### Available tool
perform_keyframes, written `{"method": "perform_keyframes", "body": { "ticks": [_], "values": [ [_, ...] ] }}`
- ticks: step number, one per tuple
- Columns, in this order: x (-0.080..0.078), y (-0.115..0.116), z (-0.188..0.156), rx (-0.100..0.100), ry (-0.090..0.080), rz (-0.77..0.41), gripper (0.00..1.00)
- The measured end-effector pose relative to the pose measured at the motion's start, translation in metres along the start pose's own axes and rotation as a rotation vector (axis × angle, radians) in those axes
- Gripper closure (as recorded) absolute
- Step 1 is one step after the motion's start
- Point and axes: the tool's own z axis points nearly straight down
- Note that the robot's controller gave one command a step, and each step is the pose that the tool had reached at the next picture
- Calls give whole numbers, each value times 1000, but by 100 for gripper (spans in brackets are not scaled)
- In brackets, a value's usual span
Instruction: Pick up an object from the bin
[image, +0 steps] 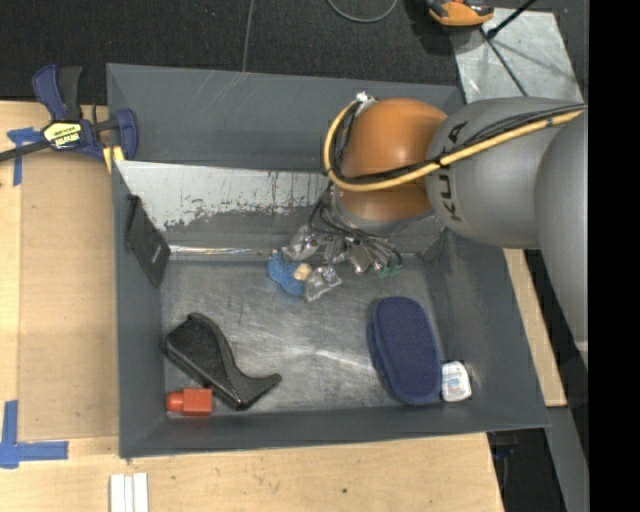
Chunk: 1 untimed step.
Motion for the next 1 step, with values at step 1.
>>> {"method": "perform_keyframes", "body": {
  "ticks": [1],
  "values": [
    [-3, 4, -121, -1, 27, -12, 100]
  ]
}}
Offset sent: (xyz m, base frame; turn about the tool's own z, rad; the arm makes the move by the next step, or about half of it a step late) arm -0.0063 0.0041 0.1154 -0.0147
